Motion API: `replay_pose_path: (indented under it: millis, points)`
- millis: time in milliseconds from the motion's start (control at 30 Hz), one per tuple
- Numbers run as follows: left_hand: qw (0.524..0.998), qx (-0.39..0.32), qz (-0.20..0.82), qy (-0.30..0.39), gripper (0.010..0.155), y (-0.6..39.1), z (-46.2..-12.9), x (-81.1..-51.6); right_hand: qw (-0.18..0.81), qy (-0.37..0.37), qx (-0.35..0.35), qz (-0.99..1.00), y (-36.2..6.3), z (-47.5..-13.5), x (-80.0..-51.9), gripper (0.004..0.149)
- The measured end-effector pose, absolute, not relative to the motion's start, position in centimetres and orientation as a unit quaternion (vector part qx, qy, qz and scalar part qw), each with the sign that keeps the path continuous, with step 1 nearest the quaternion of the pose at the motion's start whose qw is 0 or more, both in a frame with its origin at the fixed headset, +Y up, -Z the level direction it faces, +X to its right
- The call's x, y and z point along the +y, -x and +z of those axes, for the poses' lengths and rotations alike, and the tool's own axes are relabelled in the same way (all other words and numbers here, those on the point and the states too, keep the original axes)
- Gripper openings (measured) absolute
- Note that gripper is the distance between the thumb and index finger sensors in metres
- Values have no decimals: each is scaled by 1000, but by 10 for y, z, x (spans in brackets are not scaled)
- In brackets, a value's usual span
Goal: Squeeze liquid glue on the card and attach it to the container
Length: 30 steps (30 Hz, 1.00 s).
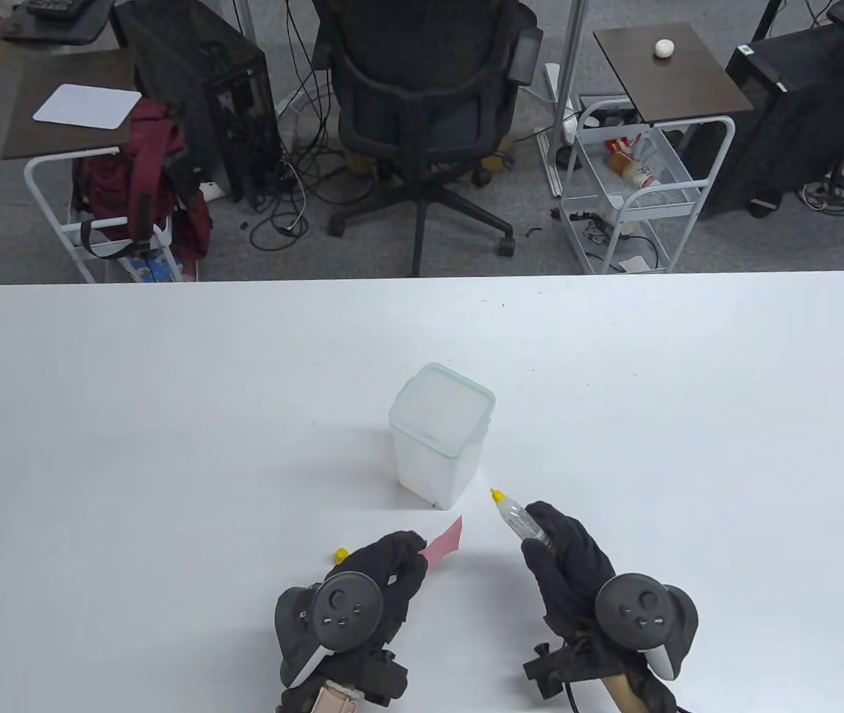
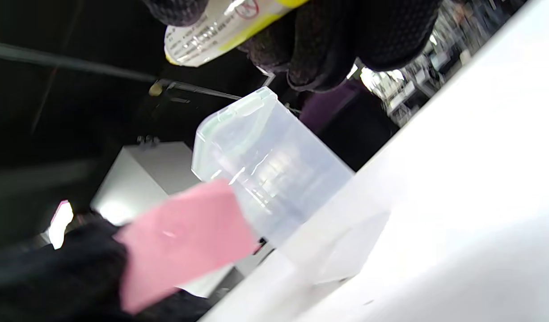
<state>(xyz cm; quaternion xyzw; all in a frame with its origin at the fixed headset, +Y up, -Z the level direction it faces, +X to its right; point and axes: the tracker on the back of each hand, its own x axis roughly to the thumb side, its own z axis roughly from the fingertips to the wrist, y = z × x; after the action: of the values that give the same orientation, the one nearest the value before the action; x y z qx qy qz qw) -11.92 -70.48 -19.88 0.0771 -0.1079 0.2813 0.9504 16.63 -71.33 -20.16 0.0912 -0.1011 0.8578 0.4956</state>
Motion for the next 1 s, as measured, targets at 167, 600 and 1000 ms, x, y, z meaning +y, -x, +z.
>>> replay_pose_path:
  millis: [167, 600, 1000]
  points:
    - [951, -108, 279, -76, 41, 119, -199, -705, 632, -81, -35, 770, -176, -211, -726, 56]
    - [952, -108, 276, -73, 41, 119, -200, -706, 653, -68, -2, 754, -184, -225, -744, 58]
    - [956, -98, 268, -72, 41, 123, -201, -706, 626, 30, 42, 778, -199, -258, -772, 56]
